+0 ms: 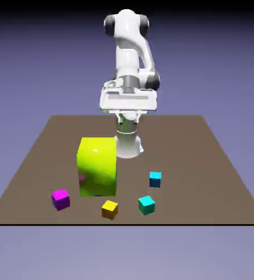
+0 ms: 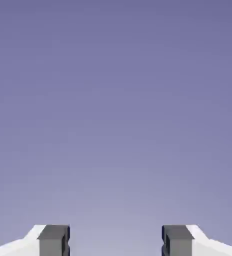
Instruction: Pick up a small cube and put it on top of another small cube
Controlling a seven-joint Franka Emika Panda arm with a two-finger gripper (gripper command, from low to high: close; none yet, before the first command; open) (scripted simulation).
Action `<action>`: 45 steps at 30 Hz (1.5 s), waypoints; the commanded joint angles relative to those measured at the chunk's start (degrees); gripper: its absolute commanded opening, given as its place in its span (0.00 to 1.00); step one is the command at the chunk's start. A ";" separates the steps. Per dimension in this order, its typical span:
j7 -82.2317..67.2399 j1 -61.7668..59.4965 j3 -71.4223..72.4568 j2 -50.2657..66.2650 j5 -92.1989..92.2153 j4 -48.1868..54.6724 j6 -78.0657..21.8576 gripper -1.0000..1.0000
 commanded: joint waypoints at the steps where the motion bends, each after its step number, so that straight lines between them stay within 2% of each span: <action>1: -2.50 -0.11 0.49 1.82 -1.55 0.75 -0.76 0.50; 25: -62.29 -2.64 12.15 45.37 -38.73 18.70 -18.89 0.50; 27: -62.58 -2.66 12.21 45.59 -38.92 18.79 -18.98 0.50; 33: -53.12 1.79 4.49 57.16 -50.49 23.41 -12.55 0.50; 34: -53.12 1.79 4.49 57.16 -50.49 23.41 -12.55 0.00; 41: -61.81 -2.53 11.34 45.73 -37.99 19.16 -19.50 0.00; 45: -54.43 -1.33 3.03 47.03 -29.14 22.71 -24.41 0.00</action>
